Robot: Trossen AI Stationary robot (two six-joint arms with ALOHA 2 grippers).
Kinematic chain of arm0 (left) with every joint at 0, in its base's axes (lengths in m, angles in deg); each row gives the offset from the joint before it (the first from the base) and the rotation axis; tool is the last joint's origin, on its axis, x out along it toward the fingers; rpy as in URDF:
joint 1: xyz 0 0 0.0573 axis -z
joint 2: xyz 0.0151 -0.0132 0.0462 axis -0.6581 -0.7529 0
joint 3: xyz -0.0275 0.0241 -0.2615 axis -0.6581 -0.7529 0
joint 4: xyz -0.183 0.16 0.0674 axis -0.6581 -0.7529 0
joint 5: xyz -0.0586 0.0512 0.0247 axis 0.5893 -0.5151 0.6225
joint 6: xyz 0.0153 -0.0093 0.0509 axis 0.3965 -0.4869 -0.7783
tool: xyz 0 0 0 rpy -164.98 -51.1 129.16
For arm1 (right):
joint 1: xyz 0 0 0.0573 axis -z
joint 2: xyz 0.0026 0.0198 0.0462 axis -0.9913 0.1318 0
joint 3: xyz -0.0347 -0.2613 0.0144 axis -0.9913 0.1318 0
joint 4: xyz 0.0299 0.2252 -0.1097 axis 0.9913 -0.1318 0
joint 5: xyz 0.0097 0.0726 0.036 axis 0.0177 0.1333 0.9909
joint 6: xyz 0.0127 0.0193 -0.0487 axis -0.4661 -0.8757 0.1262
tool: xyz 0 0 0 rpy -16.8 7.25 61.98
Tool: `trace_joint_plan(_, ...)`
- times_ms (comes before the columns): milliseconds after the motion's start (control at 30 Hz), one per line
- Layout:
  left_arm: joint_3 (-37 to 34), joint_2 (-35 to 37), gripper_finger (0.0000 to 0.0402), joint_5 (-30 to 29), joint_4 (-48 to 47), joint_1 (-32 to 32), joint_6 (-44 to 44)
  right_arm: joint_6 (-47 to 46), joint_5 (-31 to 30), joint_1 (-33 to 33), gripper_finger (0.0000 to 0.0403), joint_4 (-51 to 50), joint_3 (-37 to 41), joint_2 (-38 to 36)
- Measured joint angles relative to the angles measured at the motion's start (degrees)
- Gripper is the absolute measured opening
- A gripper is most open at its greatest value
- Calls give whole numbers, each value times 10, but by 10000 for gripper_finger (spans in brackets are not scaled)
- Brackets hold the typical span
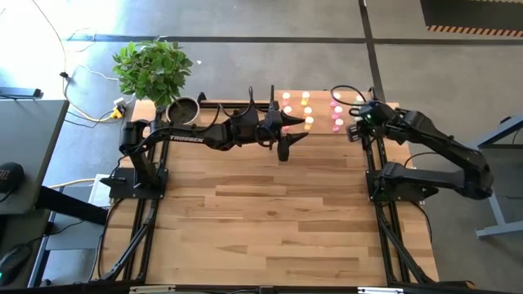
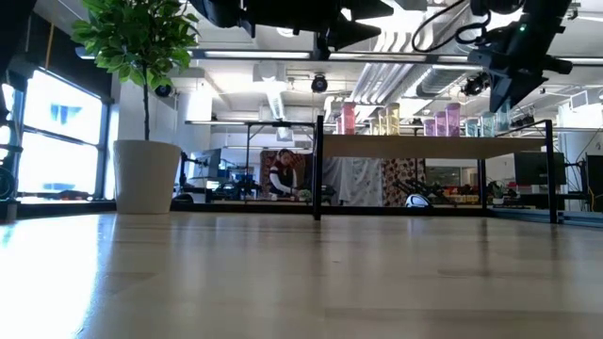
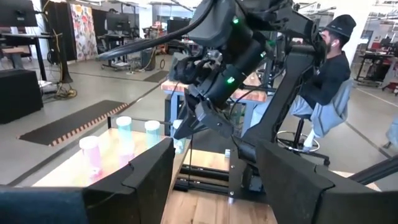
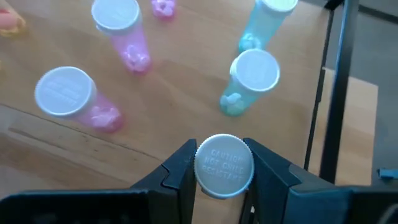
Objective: Pick and place medicine bottles onto shelf by color
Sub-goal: Put the blue medicine bottle aligned with the other blue medicine bottles on the shelf
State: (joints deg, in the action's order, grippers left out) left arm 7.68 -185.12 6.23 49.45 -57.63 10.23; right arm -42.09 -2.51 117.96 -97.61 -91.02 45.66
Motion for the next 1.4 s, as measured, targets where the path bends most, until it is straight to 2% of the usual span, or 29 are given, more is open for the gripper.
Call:
trace_joint_plan(267, 0, 0, 216, 0, 0, 0, 0, 0, 20, 18, 107, 1, 0, 30)
trace_joint_plan(933, 0, 0, 216, 0, 0, 0, 0, 15, 23, 44, 109, 6, 0, 33)
trace_joint_plan(1400, 0, -1, 216, 0, 0, 0, 0, 15, 20, 44, 141, 6, 0, 33)
